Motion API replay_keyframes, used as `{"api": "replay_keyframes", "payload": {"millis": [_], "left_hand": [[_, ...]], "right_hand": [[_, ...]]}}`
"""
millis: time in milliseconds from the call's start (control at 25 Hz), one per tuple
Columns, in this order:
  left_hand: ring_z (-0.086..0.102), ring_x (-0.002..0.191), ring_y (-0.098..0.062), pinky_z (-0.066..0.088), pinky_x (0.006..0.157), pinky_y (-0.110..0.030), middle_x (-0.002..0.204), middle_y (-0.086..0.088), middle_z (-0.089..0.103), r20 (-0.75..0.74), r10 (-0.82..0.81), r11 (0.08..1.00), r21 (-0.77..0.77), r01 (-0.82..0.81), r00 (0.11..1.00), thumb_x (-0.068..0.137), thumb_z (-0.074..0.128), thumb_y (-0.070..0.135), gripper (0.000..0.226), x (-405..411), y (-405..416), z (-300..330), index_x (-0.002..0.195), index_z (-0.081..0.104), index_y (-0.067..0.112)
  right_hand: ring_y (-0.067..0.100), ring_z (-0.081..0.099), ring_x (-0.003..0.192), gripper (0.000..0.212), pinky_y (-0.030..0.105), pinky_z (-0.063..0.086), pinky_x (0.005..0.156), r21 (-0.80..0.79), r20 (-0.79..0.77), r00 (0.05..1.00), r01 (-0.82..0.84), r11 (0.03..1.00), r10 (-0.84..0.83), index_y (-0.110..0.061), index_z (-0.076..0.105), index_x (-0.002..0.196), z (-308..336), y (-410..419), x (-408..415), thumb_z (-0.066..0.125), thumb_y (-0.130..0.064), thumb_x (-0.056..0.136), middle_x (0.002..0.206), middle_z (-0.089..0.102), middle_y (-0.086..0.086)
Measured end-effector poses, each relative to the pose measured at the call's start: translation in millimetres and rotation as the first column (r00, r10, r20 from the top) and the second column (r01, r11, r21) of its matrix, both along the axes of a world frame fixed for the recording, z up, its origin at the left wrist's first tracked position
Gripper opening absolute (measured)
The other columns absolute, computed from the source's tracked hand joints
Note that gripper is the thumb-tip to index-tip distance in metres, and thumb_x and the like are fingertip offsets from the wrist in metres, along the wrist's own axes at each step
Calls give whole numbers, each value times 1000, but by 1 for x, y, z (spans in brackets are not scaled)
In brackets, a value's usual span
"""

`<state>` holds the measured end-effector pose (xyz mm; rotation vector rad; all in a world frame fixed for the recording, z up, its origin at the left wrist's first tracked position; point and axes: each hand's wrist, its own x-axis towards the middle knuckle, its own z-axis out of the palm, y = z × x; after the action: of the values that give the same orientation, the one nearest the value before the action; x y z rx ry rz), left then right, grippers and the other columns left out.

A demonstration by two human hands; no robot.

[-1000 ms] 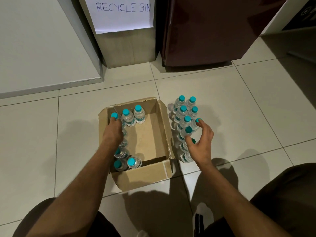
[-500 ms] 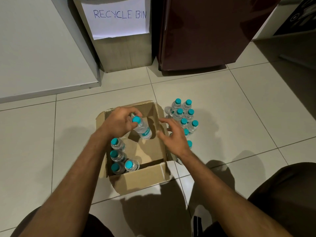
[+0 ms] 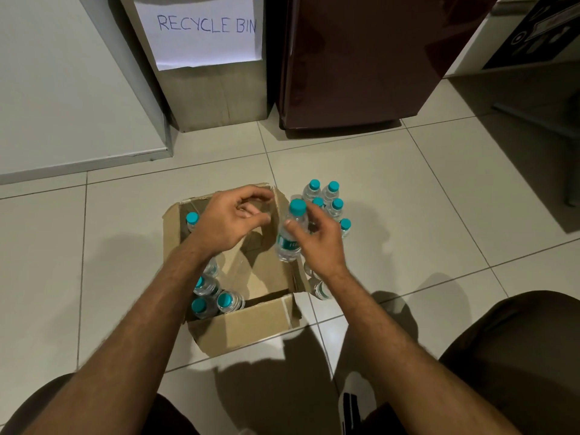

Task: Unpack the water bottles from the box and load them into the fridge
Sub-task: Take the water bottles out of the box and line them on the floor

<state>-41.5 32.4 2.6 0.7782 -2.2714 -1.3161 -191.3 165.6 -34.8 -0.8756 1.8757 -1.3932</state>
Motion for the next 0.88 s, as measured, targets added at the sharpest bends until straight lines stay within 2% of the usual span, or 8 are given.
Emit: {"api": "replay_keyframes", "payload": {"millis": [120,280,360,440,560,680,880], "left_hand": [[66,83,-1,58,84,-31,97,9,70,123,20,996,-85,-10,992,90,71,17,35,11,-6,-16,125,66,16],[56,95,-4,44,84,-22,117,-2,69,318,17,979,-197,49,948,94,67,22,38,21,-10,-37,131,63,16],[58,100,-8,46,85,-26,121,-3,68,340,10,977,-202,63,940,94,66,23,37,22,-13,-43,131,62,17],[61,102,-12,52,87,-33,120,-3,68,346,9,980,-188,60,938,95,65,23,37,20,-14,-45,131,62,18],[63,103,-14,55,90,-41,119,-3,68,358,-6,984,-167,70,934,95,64,25,36,18,-17,-49,131,62,19],[63,103,-14,56,90,-40,118,-3,69,361,-12,985,-156,73,932,94,65,28,37,18,-18,-52,130,63,18],[59,96,-9,52,85,-31,118,-7,69,350,-5,978,-196,78,937,94,67,21,35,22,-14,-57,128,64,12]], "right_hand": [[6,62,111,43,24,55,92,-15,-19,984,175,984,-175,-18,62,130,16,6,-30,72,-28,89,123,66,-6],[7,66,102,33,22,56,85,-21,-101,947,304,952,-304,-19,68,116,18,18,-74,77,-22,84,111,70,-10],[6,65,100,30,15,53,80,-4,-145,922,363,932,-360,-20,69,112,8,26,-88,78,-21,84,106,69,-14],[8,63,102,30,14,51,83,59,-190,898,414,908,-397,-19,67,115,-7,33,-96,76,-21,86,108,66,-13],[11,60,106,35,28,53,94,194,-224,892,437,878,-394,-15,65,120,-41,40,-102,75,-23,87,118,66,-4],[14,62,103,33,39,56,95,307,-236,915,390,868,-328,-15,65,119,-74,48,-106,74,-25,88,118,68,1],[19,64,96,28,39,56,92,419,-220,946,312,853,-238,-13,64,115,-104,54,-110,72,-20,89,113,69,3]]}}
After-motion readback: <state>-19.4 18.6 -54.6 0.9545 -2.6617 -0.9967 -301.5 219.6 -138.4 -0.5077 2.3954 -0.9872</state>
